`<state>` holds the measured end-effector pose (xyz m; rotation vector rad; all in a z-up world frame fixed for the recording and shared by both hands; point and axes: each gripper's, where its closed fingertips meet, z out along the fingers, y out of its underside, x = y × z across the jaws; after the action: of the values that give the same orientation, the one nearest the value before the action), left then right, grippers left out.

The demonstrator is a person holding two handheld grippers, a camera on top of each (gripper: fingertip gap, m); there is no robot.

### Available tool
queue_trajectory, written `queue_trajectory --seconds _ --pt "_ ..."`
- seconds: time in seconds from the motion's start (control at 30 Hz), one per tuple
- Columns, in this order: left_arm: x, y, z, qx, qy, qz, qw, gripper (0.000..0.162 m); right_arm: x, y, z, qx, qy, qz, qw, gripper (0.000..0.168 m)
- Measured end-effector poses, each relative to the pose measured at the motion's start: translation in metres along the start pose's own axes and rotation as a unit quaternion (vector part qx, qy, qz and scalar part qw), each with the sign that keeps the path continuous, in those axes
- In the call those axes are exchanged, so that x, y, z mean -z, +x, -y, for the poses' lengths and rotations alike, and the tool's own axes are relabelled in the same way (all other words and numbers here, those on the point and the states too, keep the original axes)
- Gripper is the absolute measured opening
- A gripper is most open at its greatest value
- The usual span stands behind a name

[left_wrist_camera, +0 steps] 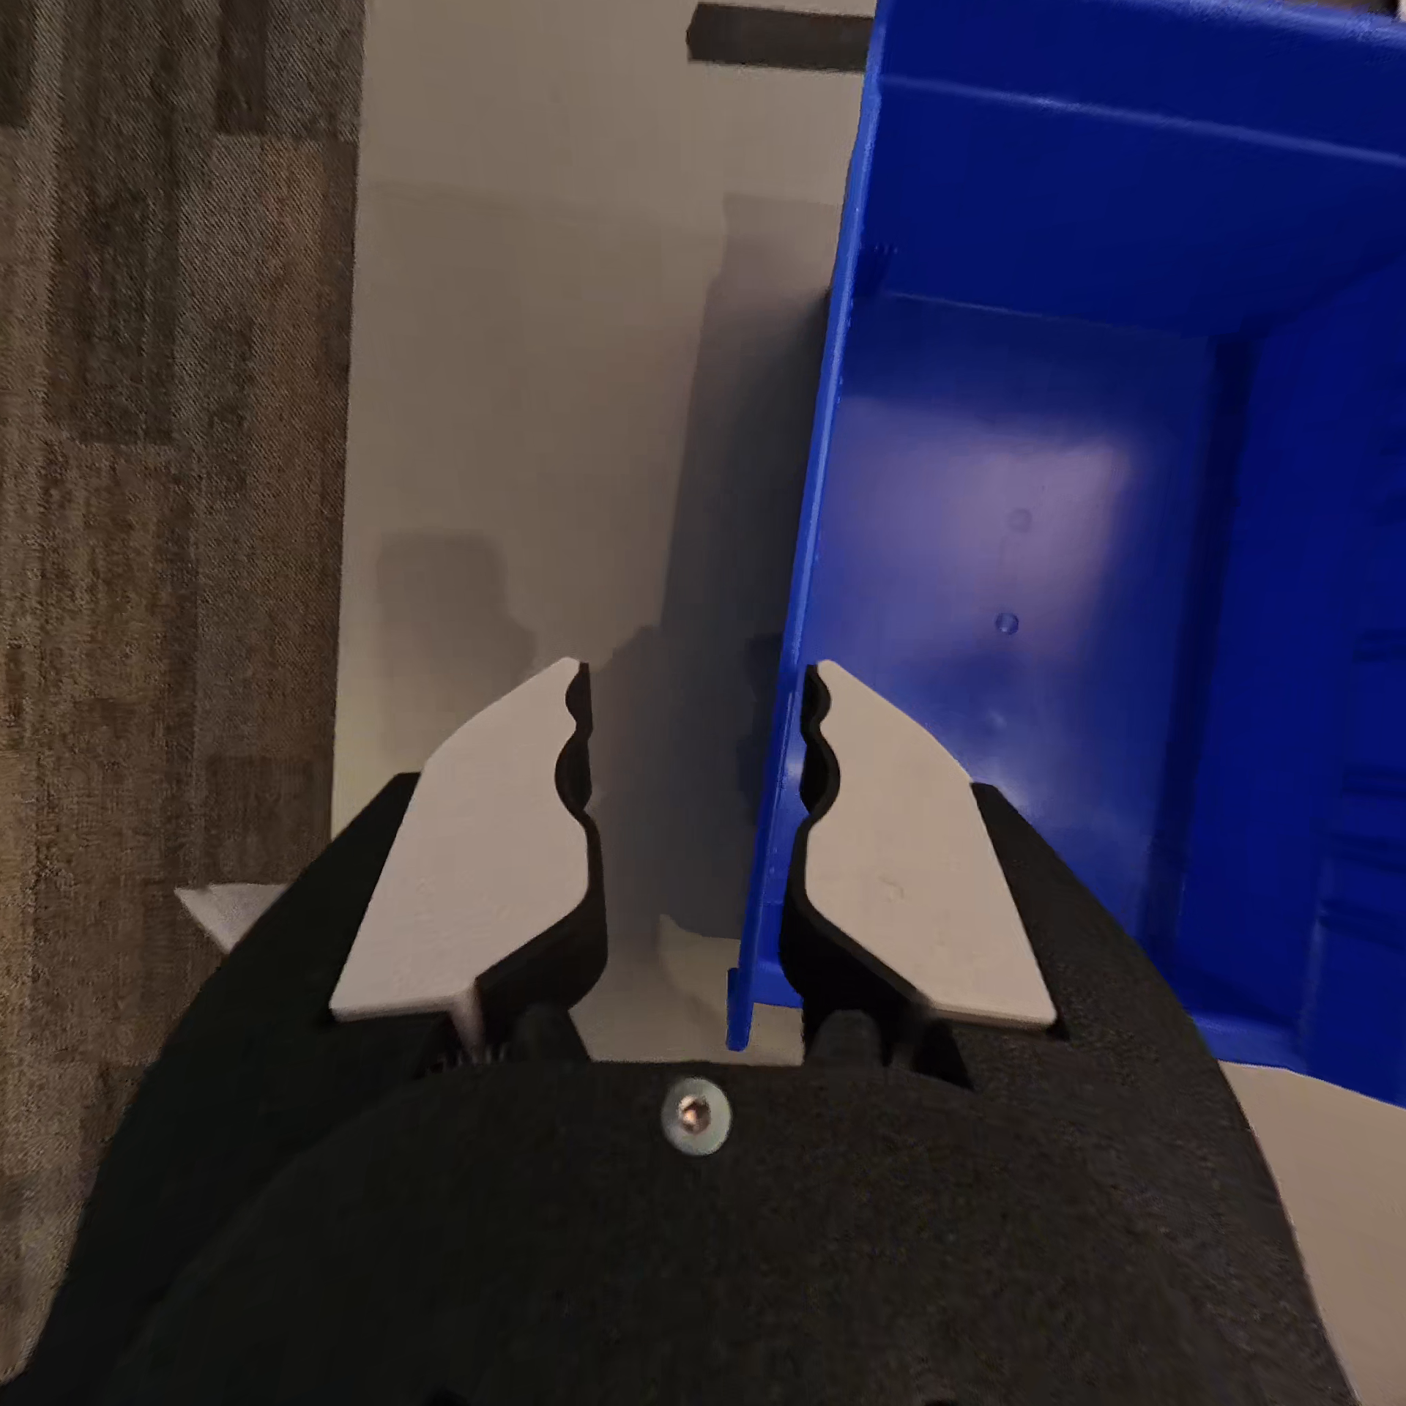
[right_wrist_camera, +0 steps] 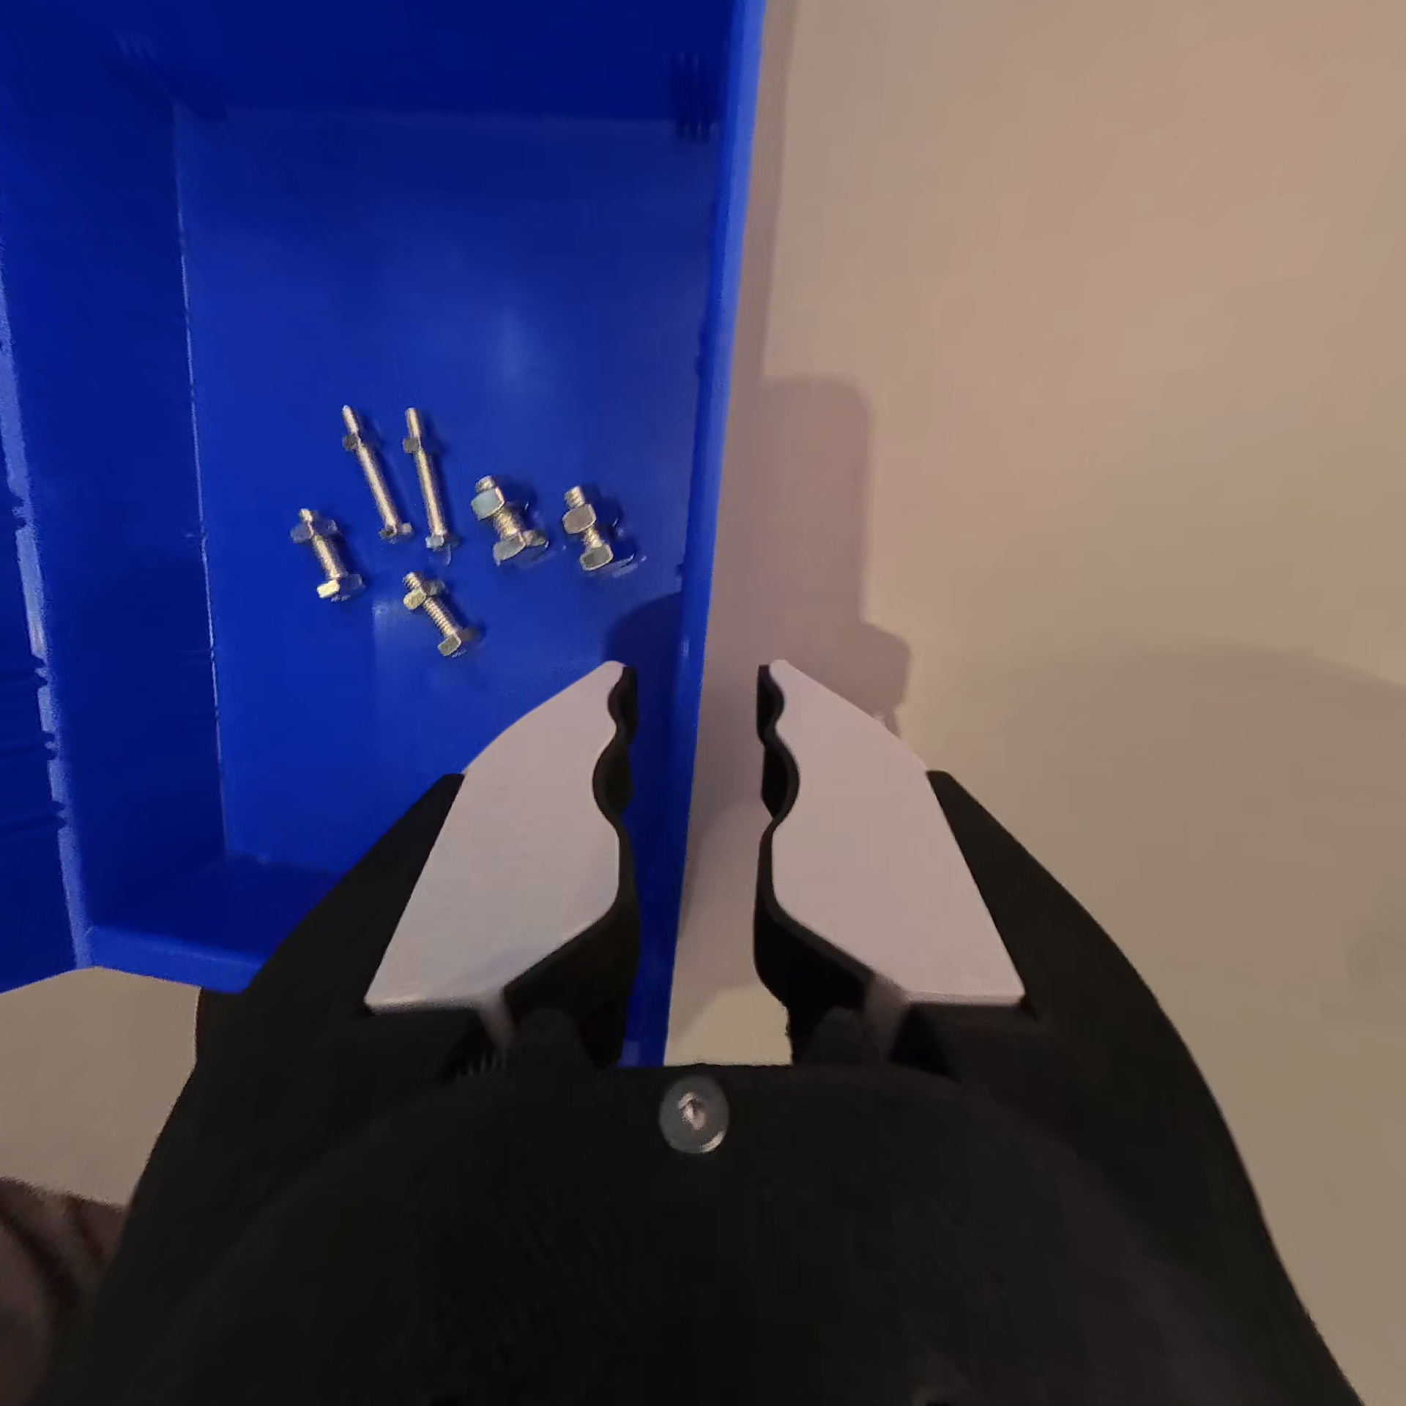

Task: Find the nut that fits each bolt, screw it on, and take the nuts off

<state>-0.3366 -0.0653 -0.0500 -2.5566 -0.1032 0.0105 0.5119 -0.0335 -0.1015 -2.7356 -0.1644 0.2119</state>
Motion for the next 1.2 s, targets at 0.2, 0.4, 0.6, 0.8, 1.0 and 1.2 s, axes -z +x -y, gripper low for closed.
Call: queue_trajectory --seconds 0.2,0.4,0.6,0.8,1.0,1.2 --pt "-0.019 0.010 -0.028 0.035 -0.089 -0.049 0.994 0.037 -0.015 -0.006 -0.014 -0.009 -0.053 0.023 0.998 0.008" --pt "-0.022 0.015 -0.028 0.054 -0.094 -0.069 0.992 0.025 -0.017 -0.006 -0.014 -0.018 -0.063 0.018 0.998 0.007" --pt "-0.033 0.026 -0.035 0.030 -0.139 -0.059 0.988 0.006 -0.017 -0.006 -0.014 -0.022 -0.066 0.014 0.997 0.007" --pt "-0.031 0.070 -0.042 -0.037 -0.194 -0.066 0.978 0.005 -0.022 -0.031 -0.010 -0.021 -0.085 0.039 0.995 0.007" --pt "-0.038 0.137 -0.036 -0.139 -0.219 -0.030 0.965 0.012 -0.033 -0.076 0.003 0.000 -0.115 0.039 0.993 0.007" --pt "-0.042 0.190 -0.035 -0.234 -0.214 0.022 0.948 0.024 -0.042 -0.128 0.008 0.037 -0.134 0.046 0.989 0.007"
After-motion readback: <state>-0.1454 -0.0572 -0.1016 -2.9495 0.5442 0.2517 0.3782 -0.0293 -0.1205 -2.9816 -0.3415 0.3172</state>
